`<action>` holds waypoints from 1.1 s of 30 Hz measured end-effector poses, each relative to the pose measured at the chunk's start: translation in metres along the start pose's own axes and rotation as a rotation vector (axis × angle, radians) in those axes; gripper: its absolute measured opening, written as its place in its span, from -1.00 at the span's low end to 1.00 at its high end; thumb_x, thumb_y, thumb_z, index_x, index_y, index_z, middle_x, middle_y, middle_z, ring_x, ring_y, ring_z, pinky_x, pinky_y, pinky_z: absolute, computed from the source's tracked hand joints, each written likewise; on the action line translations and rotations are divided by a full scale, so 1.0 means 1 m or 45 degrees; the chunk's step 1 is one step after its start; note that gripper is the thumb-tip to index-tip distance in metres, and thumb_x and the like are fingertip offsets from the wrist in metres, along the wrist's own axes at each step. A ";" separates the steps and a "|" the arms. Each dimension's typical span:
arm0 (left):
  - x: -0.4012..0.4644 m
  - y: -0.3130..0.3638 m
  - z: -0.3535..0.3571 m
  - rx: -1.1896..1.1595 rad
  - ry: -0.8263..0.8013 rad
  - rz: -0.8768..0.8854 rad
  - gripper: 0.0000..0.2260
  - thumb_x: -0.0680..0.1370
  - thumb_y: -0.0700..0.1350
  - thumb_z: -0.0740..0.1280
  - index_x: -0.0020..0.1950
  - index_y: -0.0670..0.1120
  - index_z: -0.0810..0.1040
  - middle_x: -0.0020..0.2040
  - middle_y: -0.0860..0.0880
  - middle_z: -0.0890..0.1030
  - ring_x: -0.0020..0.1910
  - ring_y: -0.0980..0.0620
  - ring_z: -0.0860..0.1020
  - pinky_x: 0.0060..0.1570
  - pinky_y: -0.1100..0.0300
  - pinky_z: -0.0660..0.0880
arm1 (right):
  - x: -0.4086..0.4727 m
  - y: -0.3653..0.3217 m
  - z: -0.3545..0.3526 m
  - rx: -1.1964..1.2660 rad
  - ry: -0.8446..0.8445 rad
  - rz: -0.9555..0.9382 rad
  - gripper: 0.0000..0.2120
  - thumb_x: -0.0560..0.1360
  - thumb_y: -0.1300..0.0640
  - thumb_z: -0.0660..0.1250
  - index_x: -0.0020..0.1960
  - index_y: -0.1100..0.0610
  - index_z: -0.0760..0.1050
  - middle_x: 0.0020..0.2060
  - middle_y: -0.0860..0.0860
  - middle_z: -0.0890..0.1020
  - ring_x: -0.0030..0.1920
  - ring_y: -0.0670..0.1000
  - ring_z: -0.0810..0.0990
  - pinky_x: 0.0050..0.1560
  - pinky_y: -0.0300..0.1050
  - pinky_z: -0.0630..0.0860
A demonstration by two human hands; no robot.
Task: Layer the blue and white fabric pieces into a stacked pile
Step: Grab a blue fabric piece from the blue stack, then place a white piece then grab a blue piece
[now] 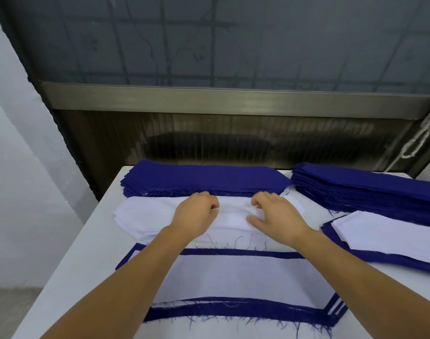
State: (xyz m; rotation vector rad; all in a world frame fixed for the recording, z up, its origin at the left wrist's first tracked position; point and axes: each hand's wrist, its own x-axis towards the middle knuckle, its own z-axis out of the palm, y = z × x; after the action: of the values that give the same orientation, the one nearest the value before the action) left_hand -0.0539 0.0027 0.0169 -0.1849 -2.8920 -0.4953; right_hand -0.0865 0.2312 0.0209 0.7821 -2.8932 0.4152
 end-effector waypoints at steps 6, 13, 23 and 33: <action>-0.025 -0.042 -0.019 0.107 0.061 -0.091 -0.90 0.58 -0.14 0.29 0.03 -0.02 0.59 -0.05 0.05 0.55 -0.11 0.08 0.47 -0.06 0.23 0.50 | -0.010 0.019 -0.008 -0.037 0.014 0.036 -0.90 0.55 0.11 0.29 0.03 -0.04 0.42 -0.06 -0.09 0.55 -0.14 -0.10 0.44 -0.11 -0.29 0.37; -0.074 -0.069 -0.061 0.150 -0.088 -0.093 -0.84 0.59 -0.04 0.29 0.12 0.08 0.61 0.07 0.12 0.58 -0.03 0.16 0.50 0.01 0.42 0.40 | -0.055 0.022 -0.030 -0.050 -0.161 -0.157 -0.77 0.63 0.01 0.16 -0.02 0.09 0.53 -0.09 -0.09 0.54 -0.08 -0.09 0.49 -0.04 -0.16 0.48; -0.125 -0.046 -0.093 -0.459 -0.766 -0.052 -0.85 0.51 -0.08 0.34 -0.08 0.20 0.61 -0.08 0.25 0.62 -0.11 0.23 0.56 -0.08 0.36 0.48 | -0.113 0.034 -0.068 0.576 -0.832 0.121 -0.64 0.53 0.00 0.32 -0.41 -0.04 0.33 -0.44 -0.12 0.35 -0.40 -0.13 0.30 -0.30 -0.20 0.28; -0.121 -0.036 -0.090 -0.220 0.189 0.145 -0.70 0.38 -0.31 0.51 -0.13 0.09 0.61 -0.09 0.31 0.52 0.01 0.31 0.48 0.02 0.56 0.35 | -0.123 0.038 -0.061 -0.007 0.394 -0.165 -0.70 0.38 0.39 0.48 0.04 0.11 0.67 -0.04 -0.07 0.64 -0.03 -0.09 0.57 -0.03 -0.29 0.50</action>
State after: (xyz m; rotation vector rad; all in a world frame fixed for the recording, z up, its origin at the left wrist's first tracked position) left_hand 0.0735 -0.0727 0.0626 -0.3222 -2.6768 -0.7064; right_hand 0.0024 0.3389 0.0478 0.8175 -2.5424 0.4670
